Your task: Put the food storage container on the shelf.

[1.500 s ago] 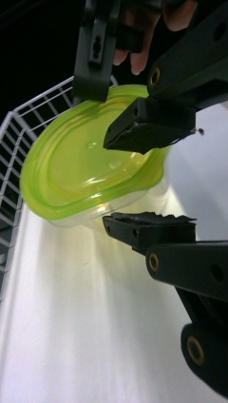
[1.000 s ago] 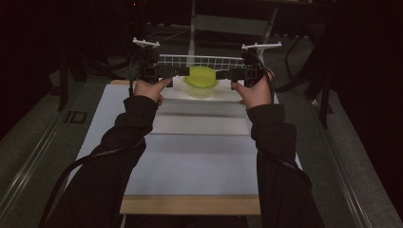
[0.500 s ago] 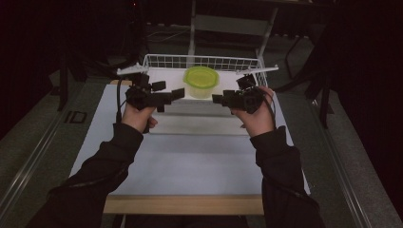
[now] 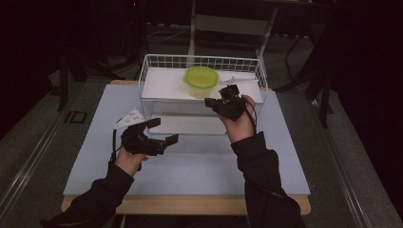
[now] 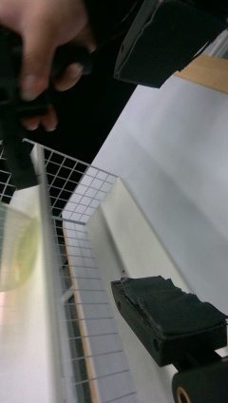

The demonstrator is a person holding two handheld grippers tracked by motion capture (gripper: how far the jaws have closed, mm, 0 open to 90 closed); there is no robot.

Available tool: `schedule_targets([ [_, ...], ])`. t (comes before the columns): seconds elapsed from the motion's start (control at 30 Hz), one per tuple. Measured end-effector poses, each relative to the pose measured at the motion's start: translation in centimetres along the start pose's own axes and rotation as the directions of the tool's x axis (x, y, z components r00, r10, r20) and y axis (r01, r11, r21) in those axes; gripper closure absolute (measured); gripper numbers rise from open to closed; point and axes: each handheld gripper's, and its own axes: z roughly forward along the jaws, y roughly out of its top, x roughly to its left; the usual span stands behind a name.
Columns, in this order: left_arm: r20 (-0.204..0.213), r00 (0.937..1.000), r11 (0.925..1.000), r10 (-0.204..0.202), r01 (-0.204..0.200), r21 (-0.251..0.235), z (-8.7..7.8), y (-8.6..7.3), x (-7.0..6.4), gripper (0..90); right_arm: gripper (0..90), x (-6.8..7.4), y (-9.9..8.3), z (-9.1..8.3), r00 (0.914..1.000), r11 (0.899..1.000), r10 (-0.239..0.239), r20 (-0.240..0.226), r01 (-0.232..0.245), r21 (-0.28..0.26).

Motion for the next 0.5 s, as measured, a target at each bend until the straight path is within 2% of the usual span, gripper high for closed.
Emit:
schedule_targets([
  [0.03, -0.001, 1.0000, 0.9999, 0.003, -0.003, -0.013, 0.0, -0.5, -0.1, 3.8, 89.8, -0.1, 0.1, 0.2, 1.0000, 1.000, 0.007, -0.004, -0.007, -0.002],
  [0.17, -0.006, 0.9995, 0.9995, 0.029, -0.030, -0.010, 0.0, -2.0, -0.4, 3.8, 89.7, -0.6, 0.4, 1.2, 0.9996, 1.000, 0.029, -0.003, -0.029, 0.000],
  [0.2, -0.007, 0.9995, 0.9995, 0.032, -0.032, -0.009, 0.0, -2.3, -0.4, 3.8, 89.7, -0.7, 0.5, 1.4, 0.9994, 0.999, 0.032, 0.010, -0.032, -0.004],
  [0.37, 0.000, 0.9988, 0.9988, 0.050, -0.050, -0.006, 0.1, -3.5, -0.6, 3.8, 89.6, -1.4, 1.0, 2.1, 0.9982, 0.998, 0.057, 0.016, -0.057, -0.008],
  [0.5, 0.008, 0.9992, 0.9992, 0.038, -0.038, -0.009, 0.2, -4.1, -0.4, 3.8, 89.0, -1.6, 1.2, 2.6, 0.9978, 0.998, 0.059, 0.030, -0.059, -0.009],
])
